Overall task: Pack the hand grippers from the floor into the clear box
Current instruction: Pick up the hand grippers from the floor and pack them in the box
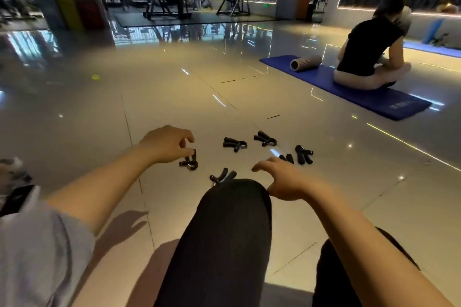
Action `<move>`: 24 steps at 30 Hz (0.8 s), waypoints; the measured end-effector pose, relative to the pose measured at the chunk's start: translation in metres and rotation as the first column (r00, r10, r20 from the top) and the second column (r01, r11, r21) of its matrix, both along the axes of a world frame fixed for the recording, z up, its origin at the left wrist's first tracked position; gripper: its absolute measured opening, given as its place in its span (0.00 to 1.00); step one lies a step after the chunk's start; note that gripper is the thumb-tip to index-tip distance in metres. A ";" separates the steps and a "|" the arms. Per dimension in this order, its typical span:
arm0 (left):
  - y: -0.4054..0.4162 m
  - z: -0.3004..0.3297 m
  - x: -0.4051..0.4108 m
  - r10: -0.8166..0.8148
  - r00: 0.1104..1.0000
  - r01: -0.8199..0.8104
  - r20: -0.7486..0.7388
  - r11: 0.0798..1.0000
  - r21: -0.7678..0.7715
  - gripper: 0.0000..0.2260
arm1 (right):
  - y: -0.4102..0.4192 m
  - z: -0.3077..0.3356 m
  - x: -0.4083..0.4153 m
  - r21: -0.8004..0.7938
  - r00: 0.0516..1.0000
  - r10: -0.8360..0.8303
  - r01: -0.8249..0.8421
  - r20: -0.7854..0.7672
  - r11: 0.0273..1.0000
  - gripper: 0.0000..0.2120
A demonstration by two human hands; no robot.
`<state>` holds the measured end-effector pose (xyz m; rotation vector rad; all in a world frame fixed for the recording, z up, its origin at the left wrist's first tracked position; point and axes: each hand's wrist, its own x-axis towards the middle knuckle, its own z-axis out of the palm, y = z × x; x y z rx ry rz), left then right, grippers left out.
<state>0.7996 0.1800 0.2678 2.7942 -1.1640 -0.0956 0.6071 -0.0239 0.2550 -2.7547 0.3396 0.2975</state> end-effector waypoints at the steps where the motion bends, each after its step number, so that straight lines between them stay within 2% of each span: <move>1: -0.014 -0.001 0.013 -0.004 1.000 0.004 -0.002 1.000 0.027 0.17 | -0.014 0.003 0.014 -0.012 0.999 0.037 -0.037 -0.035 0.999 0.26; 4: -0.060 -0.021 0.053 0.007 1.000 -0.006 -0.024 0.999 0.037 0.16 | -0.063 0.009 0.060 -0.028 0.996 0.071 -0.073 -0.055 0.997 0.23; 9: -0.112 -0.092 0.120 0.016 0.997 -0.017 -0.082 1.000 -0.011 0.15 | -0.113 -0.031 0.140 0.074 0.981 0.127 -0.117 -0.144 0.990 0.23; 13: -0.128 -0.143 0.180 0.032 0.987 -0.021 -0.160 0.997 0.070 0.15 | -0.141 -0.072 0.192 -0.022 0.956 0.097 -0.107 -0.276 0.994 0.25; 17: -0.130 -0.169 0.244 0.032 0.982 -0.003 -0.187 0.988 0.157 0.15 | -0.148 -0.114 0.259 0.019 0.933 0.142 -0.144 -0.330 0.989 0.28; 20: -0.132 -0.190 0.285 0.133 0.967 -0.083 -0.216 0.970 0.227 0.19 | -0.151 -0.149 0.300 0.010 0.908 0.157 -0.166 -0.389 0.986 0.31; 24: -0.134 -0.248 0.327 0.183 0.931 -0.059 -0.315 0.930 0.364 0.23 | -0.159 -0.203 0.341 -0.007 0.849 0.157 -0.186 -0.504 0.982 0.32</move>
